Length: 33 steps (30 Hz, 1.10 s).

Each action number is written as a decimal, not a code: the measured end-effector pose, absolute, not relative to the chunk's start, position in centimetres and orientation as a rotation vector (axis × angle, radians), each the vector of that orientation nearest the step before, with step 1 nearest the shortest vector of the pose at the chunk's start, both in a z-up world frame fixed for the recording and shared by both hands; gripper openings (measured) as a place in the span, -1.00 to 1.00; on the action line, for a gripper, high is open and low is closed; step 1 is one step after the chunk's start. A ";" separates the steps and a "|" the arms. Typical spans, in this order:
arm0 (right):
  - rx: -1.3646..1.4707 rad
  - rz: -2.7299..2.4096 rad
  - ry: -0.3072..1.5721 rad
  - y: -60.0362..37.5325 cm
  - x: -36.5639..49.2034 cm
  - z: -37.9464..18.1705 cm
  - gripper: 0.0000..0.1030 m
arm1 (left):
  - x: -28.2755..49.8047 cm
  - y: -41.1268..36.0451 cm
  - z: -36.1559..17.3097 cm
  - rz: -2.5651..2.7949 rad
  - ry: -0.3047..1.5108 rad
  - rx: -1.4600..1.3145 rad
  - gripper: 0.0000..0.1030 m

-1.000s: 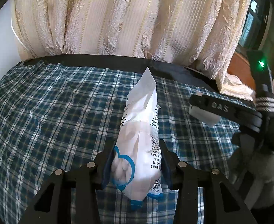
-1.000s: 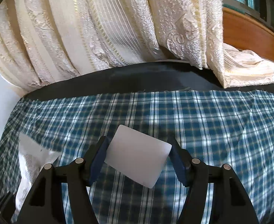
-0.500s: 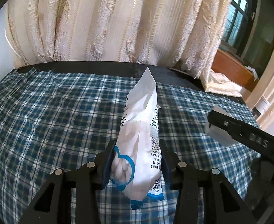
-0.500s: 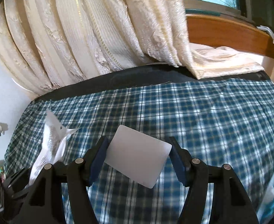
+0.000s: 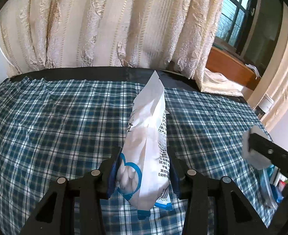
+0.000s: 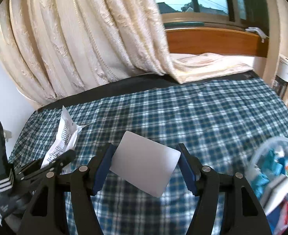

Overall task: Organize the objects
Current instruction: 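Carry the white box over the clear bowl with the right gripper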

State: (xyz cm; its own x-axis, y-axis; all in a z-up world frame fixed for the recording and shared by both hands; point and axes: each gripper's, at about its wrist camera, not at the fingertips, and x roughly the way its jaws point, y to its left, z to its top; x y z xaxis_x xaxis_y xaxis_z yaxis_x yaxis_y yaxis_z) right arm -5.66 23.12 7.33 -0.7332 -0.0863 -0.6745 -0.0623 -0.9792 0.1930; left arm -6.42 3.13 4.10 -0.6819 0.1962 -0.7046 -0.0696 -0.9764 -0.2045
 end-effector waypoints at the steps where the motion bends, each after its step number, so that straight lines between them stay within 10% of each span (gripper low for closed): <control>1: 1.139 -2.906 -0.323 23.6 -5.2 7.5 0.29 | -6.4 3.3 4.1 2.742 -0.237 -1.178 -0.09; 33: 1.186 -3.377 -0.702 43.6 7.7 9.3 0.29 | -4.6 6.7 3.5 2.681 -0.094 -1.144 -0.09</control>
